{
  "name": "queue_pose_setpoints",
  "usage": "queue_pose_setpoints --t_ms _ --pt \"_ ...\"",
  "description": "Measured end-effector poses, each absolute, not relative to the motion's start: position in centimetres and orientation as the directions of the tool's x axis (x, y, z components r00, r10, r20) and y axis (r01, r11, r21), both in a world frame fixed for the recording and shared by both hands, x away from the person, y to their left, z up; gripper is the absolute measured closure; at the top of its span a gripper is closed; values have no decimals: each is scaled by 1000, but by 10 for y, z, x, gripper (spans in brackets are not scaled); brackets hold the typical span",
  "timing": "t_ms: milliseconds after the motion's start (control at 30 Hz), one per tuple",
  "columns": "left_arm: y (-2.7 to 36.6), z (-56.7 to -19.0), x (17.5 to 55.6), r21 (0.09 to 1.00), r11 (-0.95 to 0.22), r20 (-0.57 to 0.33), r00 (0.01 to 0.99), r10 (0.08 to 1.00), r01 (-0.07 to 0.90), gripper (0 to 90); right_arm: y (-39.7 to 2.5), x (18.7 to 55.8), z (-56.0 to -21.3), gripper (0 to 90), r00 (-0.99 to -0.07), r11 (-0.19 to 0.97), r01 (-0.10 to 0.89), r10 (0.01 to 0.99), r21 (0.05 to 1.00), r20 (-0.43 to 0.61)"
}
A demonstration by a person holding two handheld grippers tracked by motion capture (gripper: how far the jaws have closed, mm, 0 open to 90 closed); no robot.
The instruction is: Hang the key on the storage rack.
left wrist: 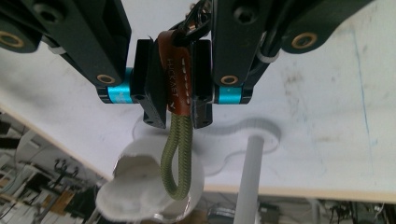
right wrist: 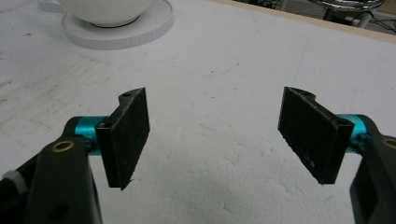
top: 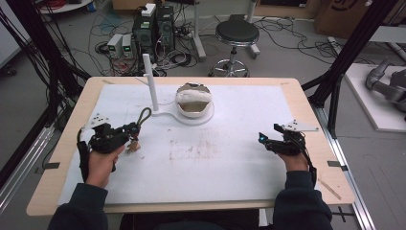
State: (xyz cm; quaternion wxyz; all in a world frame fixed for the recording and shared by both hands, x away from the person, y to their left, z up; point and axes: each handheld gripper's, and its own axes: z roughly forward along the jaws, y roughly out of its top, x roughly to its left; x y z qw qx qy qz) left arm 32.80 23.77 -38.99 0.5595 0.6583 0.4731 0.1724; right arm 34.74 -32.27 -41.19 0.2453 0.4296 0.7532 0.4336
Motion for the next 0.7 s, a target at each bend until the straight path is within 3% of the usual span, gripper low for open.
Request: queue_pose_setpoints --t_ms 400,700 --pt "235 -331 358 944 123 -279 539 795 306 759 -321 348 -412 252 -514 260 432 858 864 -1" --pt "232 -315 389 936 112 -275 495 824 333 759 -321 348 -412 252 -517 260 431 856 864 0"
